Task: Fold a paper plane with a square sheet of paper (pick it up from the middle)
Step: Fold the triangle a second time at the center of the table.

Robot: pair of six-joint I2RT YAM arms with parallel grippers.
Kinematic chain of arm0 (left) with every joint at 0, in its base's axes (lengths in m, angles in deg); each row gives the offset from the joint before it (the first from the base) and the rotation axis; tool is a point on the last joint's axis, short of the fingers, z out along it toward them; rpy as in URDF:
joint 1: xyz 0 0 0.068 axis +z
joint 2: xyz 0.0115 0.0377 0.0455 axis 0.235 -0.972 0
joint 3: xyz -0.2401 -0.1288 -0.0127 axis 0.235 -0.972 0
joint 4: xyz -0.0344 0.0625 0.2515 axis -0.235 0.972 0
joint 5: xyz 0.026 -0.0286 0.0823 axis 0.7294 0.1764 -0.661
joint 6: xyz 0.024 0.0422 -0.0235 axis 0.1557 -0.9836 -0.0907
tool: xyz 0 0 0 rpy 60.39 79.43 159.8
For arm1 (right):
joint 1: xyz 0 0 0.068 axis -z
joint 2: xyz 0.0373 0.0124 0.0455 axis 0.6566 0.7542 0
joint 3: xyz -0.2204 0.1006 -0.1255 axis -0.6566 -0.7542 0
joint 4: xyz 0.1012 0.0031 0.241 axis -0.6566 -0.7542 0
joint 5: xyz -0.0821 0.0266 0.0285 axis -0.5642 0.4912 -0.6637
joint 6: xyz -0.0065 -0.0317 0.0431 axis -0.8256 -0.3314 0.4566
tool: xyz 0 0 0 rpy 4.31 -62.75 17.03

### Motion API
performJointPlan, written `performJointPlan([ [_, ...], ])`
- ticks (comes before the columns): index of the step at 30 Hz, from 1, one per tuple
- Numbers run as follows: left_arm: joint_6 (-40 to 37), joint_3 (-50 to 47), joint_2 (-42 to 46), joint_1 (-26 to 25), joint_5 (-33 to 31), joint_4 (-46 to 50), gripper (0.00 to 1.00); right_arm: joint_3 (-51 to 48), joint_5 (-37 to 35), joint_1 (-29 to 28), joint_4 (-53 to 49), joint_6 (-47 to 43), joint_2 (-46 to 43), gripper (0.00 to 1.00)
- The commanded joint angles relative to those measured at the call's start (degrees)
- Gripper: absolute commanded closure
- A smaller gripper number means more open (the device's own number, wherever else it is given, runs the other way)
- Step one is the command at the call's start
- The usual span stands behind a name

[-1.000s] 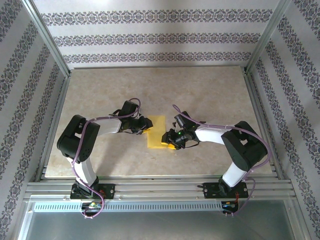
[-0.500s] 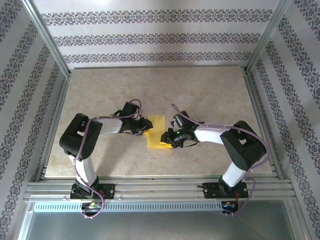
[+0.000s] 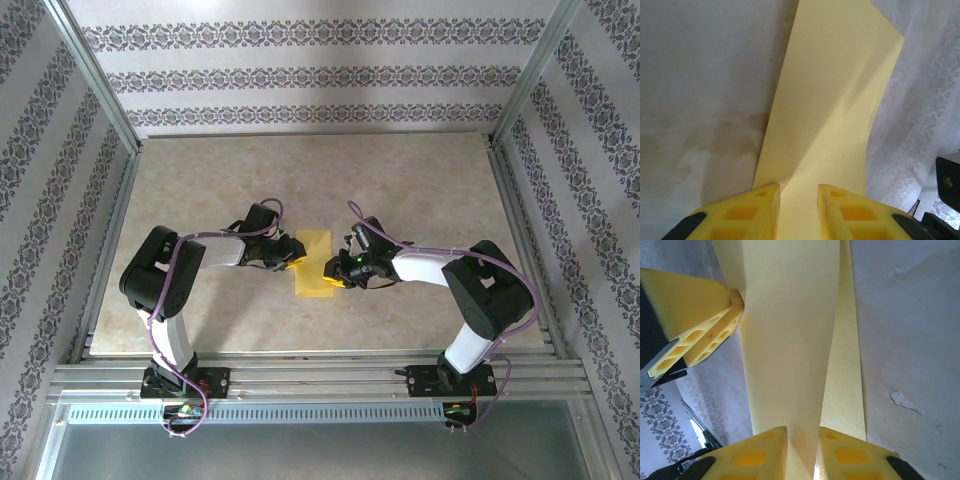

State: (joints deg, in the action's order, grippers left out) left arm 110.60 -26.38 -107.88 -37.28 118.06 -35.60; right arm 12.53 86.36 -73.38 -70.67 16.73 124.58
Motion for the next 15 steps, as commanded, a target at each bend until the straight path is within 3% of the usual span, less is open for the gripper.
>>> performJointPlan([
  [1, -1.11, 0.5, -0.98, -0.93, -0.11, 0.65, 0.73, -1.64, 1.2, 0.44, -0.05, -0.02, -1.17, 0.81],
  [15, -1.36, 0.76, -0.39, -0.93, 0.13, 0.86, 0.73, -2.15, 2.15, 0.43, -0.79, 1.57, -3.31, 0.98],
])
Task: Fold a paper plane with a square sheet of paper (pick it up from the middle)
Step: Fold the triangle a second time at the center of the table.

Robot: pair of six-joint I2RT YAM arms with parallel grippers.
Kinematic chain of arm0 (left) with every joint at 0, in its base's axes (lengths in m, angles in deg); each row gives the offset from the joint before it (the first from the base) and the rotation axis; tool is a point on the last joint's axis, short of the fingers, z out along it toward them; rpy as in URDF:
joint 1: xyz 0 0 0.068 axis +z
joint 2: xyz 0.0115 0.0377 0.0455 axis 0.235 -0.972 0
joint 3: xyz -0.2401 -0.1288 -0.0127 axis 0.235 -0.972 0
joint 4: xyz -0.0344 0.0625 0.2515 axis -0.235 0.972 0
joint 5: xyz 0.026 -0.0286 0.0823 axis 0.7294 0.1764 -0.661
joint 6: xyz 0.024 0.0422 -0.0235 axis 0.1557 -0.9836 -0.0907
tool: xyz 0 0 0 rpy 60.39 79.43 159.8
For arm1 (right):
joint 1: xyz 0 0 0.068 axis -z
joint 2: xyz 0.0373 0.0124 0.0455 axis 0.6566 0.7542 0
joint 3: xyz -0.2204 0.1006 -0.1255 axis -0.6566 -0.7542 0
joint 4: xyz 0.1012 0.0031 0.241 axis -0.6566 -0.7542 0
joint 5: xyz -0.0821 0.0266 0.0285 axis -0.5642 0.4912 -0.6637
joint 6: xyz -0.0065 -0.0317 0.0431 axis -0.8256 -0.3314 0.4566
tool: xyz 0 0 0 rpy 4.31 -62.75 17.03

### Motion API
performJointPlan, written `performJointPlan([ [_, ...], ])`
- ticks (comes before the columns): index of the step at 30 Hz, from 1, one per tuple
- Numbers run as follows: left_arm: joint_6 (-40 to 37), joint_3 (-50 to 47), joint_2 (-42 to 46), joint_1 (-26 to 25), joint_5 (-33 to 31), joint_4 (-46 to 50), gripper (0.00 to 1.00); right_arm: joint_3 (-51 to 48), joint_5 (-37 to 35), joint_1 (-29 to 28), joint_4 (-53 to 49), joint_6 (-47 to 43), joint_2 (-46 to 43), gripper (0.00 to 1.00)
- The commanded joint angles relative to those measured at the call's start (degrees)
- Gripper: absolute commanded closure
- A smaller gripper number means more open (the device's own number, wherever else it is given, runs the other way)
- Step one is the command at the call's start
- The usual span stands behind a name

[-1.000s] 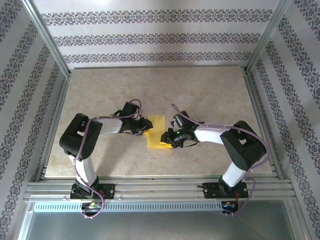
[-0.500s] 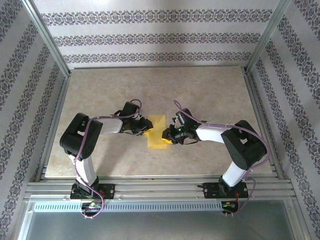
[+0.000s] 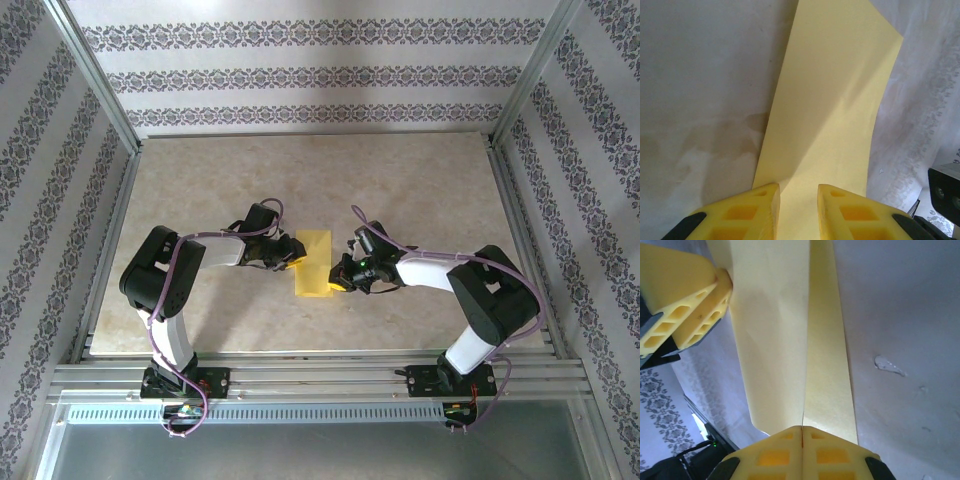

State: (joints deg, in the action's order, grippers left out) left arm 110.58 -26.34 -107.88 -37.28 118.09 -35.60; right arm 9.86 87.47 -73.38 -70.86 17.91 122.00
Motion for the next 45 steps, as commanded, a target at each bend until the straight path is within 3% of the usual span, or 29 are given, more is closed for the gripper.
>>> performJointPlan([
  [1, -1.43, 0.94, -0.07, -0.9, 0.36, 0.85, 0.73, 0.68, 0.97, 0.43, -0.7, 0.33, -0.57, 0.99],
  [8, -2.81, 3.0, 3.21, -0.9, 3.33, -2.62, 0.66, 2.98, 0.24, 1.17, -7.58, -2.91, 0.81, 1.0],
  [17, -5.88, 8.16, -3.84, -0.92, 2.25, 1.4, 0.69, 7.07, 1.03, 2.54, -16.96, -8.57, 1.47, 1.0],
  [37, -7.52, 6.62, -7.2, -0.87, -0.49, 3.64, 0.75, 14.61, 2.68, 0.93, -11.06, -4.37, 6.56, 1.0],
  [45, -7.77, 6.88, -6.49, -0.93, 0.17, 4.05, 0.77, 17.15, -1.68, -0.7, -6.36, -2.81, 11.17, 1.0],
])
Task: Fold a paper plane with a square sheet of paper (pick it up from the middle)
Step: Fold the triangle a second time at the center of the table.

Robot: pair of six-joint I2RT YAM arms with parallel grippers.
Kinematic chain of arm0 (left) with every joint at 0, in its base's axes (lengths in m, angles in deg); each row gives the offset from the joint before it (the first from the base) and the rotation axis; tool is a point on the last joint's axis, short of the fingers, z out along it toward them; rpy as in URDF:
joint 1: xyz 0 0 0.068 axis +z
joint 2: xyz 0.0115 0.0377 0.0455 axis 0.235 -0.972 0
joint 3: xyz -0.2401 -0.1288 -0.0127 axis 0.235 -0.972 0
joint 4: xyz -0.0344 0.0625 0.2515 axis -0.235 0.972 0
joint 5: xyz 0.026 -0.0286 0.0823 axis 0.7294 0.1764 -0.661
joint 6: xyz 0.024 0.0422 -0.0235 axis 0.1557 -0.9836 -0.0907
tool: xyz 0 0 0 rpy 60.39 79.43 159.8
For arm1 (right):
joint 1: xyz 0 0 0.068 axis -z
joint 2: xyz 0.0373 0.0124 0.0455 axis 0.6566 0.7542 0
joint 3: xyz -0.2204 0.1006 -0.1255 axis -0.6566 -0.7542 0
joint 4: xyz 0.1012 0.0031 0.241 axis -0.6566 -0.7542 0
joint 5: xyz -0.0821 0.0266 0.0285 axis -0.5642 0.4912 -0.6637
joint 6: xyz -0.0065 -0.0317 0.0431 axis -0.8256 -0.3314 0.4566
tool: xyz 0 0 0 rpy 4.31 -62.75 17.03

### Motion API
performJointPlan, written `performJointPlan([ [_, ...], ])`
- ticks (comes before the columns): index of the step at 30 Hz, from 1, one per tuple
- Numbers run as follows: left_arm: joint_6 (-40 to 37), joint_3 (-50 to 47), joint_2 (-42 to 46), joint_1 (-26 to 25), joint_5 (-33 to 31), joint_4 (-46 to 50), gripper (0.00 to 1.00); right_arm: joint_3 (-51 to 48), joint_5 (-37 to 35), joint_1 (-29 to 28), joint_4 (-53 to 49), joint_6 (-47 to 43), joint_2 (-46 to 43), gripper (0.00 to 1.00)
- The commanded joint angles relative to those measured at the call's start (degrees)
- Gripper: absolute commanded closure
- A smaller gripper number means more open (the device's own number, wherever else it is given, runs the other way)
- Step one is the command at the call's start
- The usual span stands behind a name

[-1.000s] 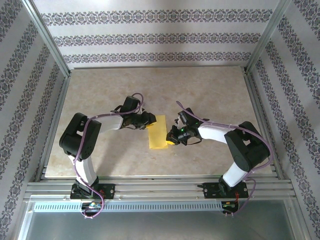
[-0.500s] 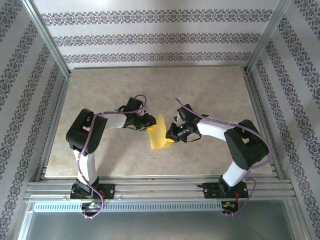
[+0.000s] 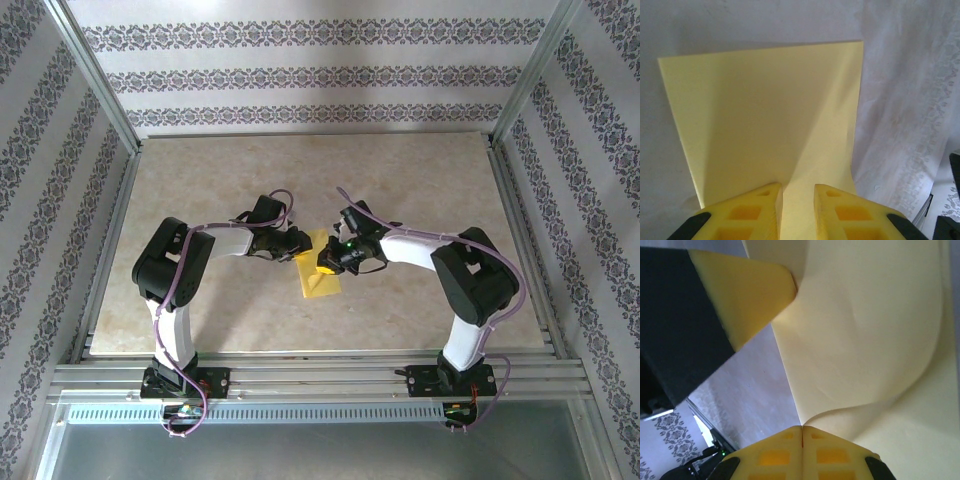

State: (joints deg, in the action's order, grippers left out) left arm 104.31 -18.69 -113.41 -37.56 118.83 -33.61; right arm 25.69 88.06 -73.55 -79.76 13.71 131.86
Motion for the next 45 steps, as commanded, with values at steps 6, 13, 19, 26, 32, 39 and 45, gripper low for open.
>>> performJointPlan([
  [6, -1.46, 0.79, 2.2, -0.64, -0.09, 2.77, 0.77, 1.27, -4.2, -1.02, 3.67, 1.72, 3.17, 1.0],
  [13, -4.06, 1.65, 4.62, -0.16, -4.2, 6.97, 0.78, 1.19, -4.31, -1.3, 4.27, 1.37, 4.22, 1.0],
  [19, -6.88, 4.21, 1.13, 0.02, -6.41, 13.58, 0.82, 1.22, -3.69, -1.5, 5.72, 0.68, 4.62, 1.0],
  [26, -7.12, 4.77, -0.63, 0.02, -6.51, 15.14, 0.86, 1.54, -3.05, -1.47, 7.0, 0.21, 5.54, 1.0],
  [32, -7.21, 4.74, -1.07, -0.01, -6.46, 15.36, 0.86, 1.93, -2.98, -1.67, 7.28, 0.17, 6.29, 1.0],
  [39, -7.01, 4.32, -1.41, -0.02, -6.13, 14.89, 0.86, 2.11, -2.9, -1.66, 7.47, 0.18, 6.83, 1.0],
  [45, -6.95, 3.82, -1.5, 0.01, -5.88, 14.4, 0.86, 2.11, -3.24, -1.68, 7.31, 0.25, 7.17, 1.0],
])
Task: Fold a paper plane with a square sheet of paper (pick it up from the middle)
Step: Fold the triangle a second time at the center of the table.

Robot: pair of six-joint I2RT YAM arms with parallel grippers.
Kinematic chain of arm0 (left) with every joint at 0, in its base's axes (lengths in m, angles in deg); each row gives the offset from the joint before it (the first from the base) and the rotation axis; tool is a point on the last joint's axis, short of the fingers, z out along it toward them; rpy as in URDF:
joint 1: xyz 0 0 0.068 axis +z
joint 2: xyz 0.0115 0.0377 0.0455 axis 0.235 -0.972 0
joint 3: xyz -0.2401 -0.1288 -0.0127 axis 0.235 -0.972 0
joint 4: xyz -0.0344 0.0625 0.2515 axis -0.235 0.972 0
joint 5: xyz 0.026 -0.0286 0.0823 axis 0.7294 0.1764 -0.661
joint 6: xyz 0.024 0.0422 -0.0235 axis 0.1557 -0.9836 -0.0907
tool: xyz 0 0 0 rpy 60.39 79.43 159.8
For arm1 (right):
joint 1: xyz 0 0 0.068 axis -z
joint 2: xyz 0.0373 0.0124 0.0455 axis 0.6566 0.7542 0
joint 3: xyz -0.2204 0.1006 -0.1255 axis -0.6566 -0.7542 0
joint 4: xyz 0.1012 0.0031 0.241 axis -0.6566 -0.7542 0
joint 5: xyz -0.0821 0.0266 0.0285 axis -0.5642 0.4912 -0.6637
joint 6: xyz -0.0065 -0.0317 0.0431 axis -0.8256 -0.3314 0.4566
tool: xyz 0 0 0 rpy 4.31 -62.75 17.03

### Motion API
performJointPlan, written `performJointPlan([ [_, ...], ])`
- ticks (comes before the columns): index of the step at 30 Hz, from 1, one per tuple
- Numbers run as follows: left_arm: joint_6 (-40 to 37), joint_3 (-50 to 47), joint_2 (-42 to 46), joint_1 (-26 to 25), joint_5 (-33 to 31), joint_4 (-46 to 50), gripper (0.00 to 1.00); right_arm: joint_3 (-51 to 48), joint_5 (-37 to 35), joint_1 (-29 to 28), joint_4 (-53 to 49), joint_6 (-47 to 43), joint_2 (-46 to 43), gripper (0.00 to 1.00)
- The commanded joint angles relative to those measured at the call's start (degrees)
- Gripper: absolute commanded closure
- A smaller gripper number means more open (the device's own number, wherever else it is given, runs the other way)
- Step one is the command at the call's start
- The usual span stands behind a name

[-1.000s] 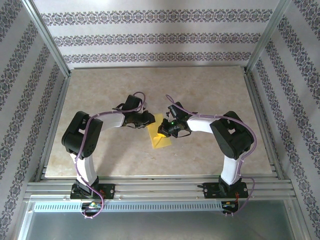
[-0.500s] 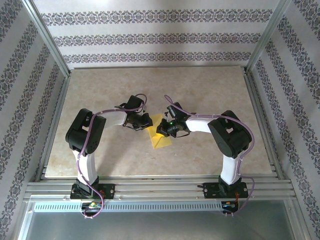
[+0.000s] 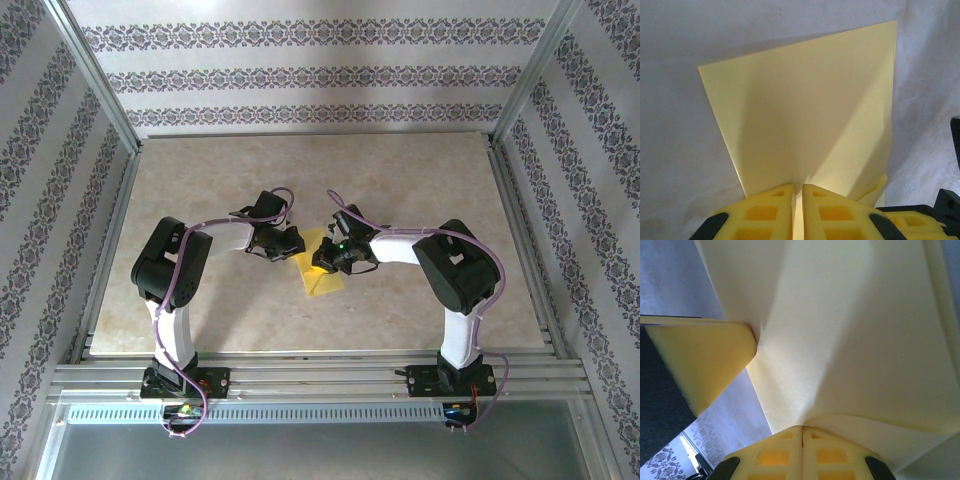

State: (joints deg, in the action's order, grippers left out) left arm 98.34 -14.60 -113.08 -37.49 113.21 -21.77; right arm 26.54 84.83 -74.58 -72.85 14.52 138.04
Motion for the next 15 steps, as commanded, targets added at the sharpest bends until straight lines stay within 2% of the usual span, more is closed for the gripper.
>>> performJointPlan([
  [1, -0.92, -0.28, -1.83, -0.04, -0.16, 2.47, 0.86, 1.26, -0.1, -0.64, 0.38, -0.6, 0.99, 1.0],
  [15, -0.64, -0.72, -1.85, -0.05, 0.49, 1.73, 0.86, 2.05, 0.97, -0.85, 0.38, -0.96, 1.86, 1.0],
])
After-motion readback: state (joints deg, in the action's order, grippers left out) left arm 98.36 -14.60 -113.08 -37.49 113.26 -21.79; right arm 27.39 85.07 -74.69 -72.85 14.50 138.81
